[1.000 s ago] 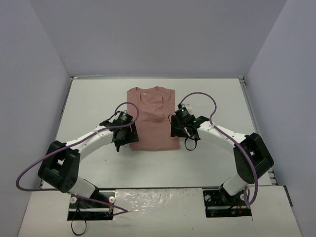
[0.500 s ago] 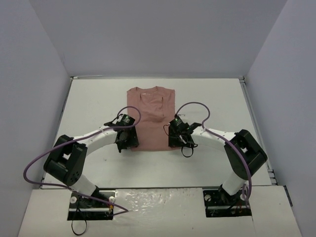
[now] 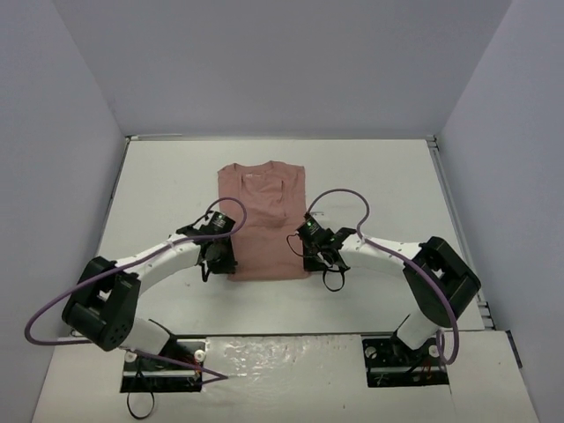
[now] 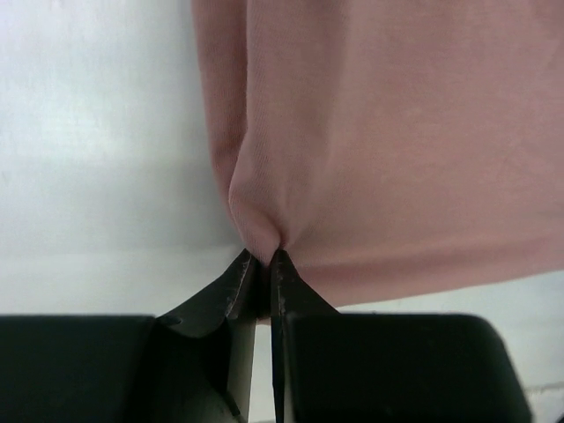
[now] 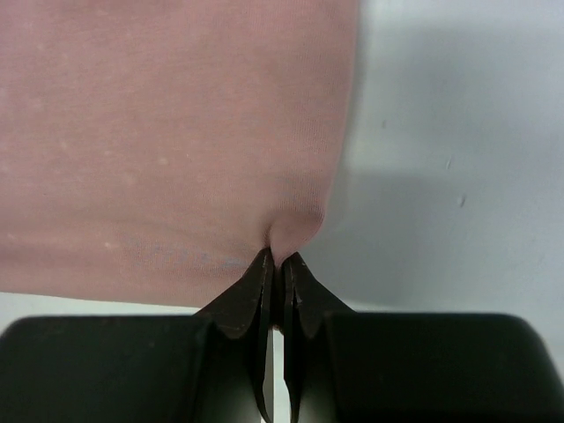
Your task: Fold and stack the t-shirts
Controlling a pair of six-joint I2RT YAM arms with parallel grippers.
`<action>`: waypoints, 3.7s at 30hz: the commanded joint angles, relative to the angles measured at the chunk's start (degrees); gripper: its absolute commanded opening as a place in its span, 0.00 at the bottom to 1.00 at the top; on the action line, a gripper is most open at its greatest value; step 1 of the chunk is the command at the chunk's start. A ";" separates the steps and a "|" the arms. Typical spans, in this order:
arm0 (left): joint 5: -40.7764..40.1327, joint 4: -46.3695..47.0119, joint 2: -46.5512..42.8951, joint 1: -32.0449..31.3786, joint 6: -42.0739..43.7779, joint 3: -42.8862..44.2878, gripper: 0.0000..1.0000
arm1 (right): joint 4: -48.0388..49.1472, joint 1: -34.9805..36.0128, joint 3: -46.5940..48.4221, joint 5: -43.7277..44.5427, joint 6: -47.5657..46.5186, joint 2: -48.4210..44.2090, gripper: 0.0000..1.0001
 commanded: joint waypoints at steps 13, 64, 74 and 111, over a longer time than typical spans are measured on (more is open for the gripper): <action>2.72 -21.32 -23.76 1.71 -0.43 2.08 0.00 | -30.45 0.68 17.76 -1.44 -8.57 -8.19 0.00; 16.90 2.95 13.54 20.00 21.65 48.28 0.32 | -27.52 -19.54 80.76 -17.79 -31.12 31.66 0.37; 25.02 10.47 24.63 17.25 17.17 46.11 0.32 | -20.74 -20.60 75.36 -37.53 -30.77 36.13 0.36; 31.59 22.37 20.95 22.83 8.76 24.38 0.33 | -3.01 -25.61 46.82 -57.51 -31.14 32.05 0.36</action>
